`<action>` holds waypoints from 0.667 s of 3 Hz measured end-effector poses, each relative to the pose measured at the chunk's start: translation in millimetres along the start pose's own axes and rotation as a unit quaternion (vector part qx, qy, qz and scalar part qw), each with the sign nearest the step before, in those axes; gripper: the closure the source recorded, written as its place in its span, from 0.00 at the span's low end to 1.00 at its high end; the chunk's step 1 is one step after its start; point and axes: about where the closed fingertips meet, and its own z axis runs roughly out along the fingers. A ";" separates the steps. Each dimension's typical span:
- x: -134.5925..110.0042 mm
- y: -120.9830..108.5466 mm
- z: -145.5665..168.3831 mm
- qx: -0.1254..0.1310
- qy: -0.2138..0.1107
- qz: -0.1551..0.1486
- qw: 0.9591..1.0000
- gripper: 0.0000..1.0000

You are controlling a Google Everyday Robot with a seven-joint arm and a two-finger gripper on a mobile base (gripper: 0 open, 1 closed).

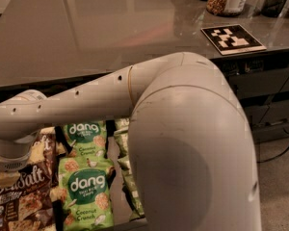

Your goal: Pick brown chip bag from top drawer and place on counter

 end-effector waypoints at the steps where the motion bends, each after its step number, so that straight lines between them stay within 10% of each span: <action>1: 0.0 0.0 0.0 0.000 0.000 0.000 1.000 0.90; 2: -0.2 0.0 -0.3 0.000 0.000 0.000 1.000 1.00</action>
Offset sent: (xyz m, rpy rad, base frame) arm 0.0000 0.0000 0.0000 0.0000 0.0000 0.0000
